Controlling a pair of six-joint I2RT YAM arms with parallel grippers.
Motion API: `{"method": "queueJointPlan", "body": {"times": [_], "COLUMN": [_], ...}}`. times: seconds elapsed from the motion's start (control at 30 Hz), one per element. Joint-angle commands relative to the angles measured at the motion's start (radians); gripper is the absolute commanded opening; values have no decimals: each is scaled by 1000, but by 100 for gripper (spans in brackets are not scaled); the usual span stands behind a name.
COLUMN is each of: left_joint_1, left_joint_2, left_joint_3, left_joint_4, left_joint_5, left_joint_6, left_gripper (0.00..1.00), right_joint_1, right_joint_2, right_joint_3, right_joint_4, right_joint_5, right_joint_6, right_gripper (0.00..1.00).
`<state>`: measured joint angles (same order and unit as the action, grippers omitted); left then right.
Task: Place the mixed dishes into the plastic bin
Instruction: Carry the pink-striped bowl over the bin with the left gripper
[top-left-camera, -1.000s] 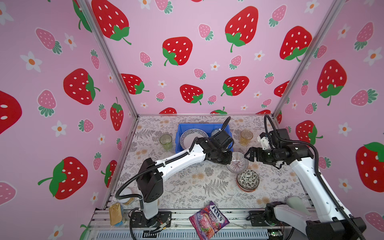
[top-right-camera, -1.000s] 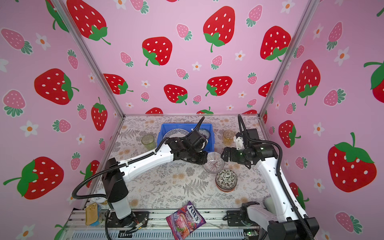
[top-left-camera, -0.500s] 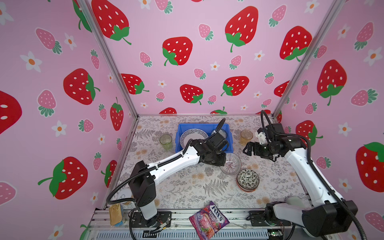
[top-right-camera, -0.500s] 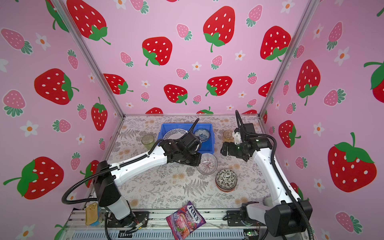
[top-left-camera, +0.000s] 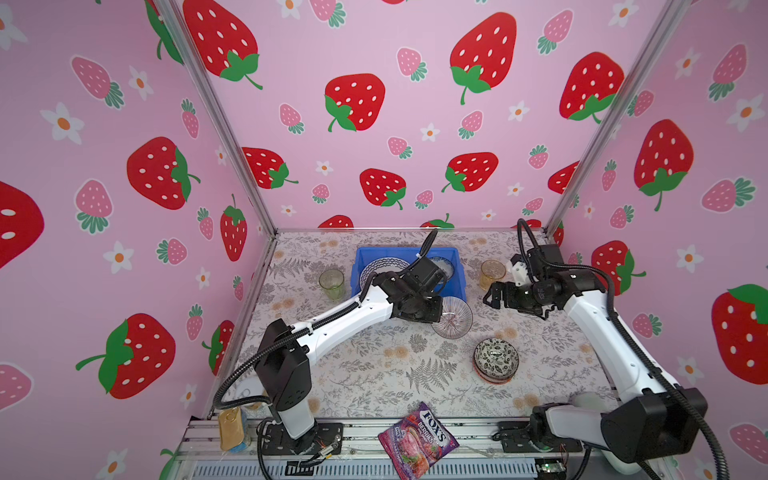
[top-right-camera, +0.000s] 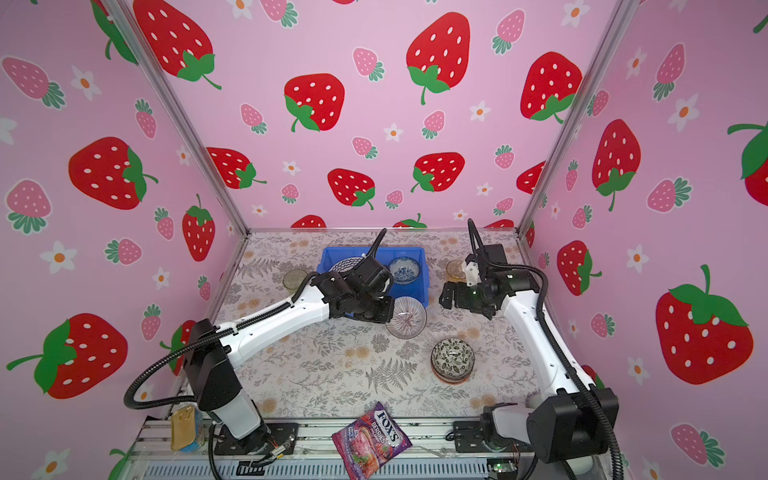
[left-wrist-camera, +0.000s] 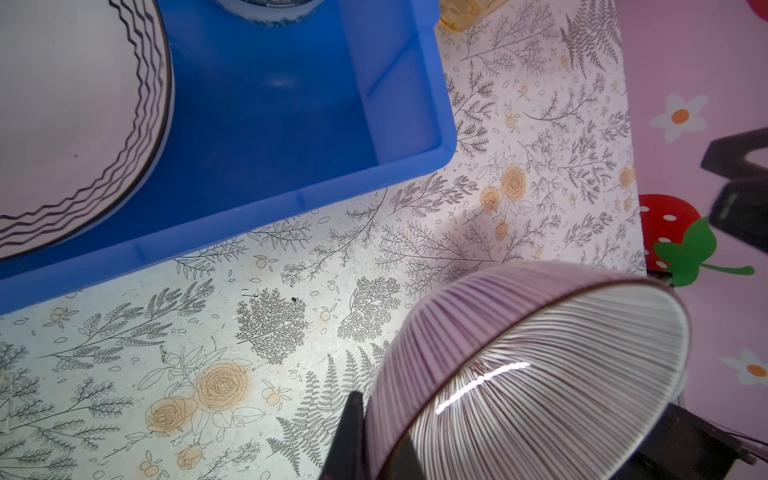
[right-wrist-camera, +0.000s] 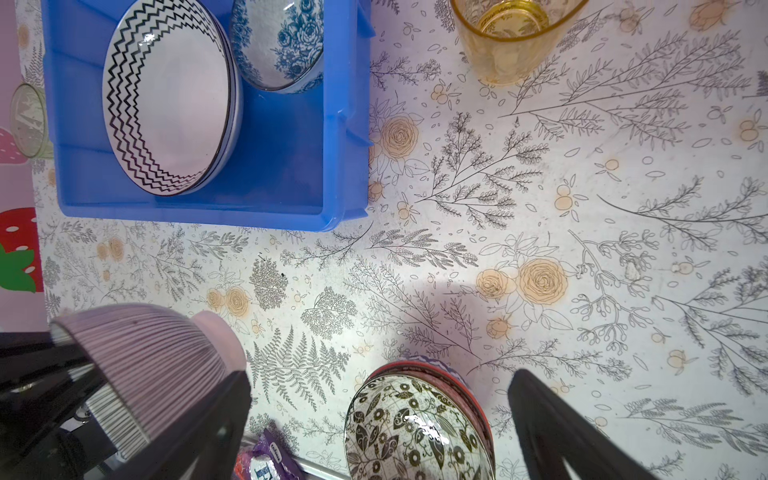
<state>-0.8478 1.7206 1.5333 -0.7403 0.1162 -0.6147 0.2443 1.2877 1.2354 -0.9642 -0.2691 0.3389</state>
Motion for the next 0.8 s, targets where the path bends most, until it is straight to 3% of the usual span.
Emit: {"method": "queueJointPlan", "body": {"times": [0.0, 0.43, 0.77], "left_joint_1": [25, 68, 114], "left_joint_2": [3, 74, 174], "left_joint_3": [60, 154, 317], "left_joint_4": [13, 3, 23], "left_joint_5": [16, 50, 27], "left_joint_6": [25, 62, 93], "left_gripper": [0, 0, 0], "right_joint_1": [-7, -17, -21], "right_joint_2": [4, 27, 10], "right_joint_3": [12, 1, -3], "right_joint_4": [9, 19, 20], "right_joint_5": [13, 22, 28], "right_joint_6": [-21, -41, -26], "right_gripper": [99, 99, 99]}}
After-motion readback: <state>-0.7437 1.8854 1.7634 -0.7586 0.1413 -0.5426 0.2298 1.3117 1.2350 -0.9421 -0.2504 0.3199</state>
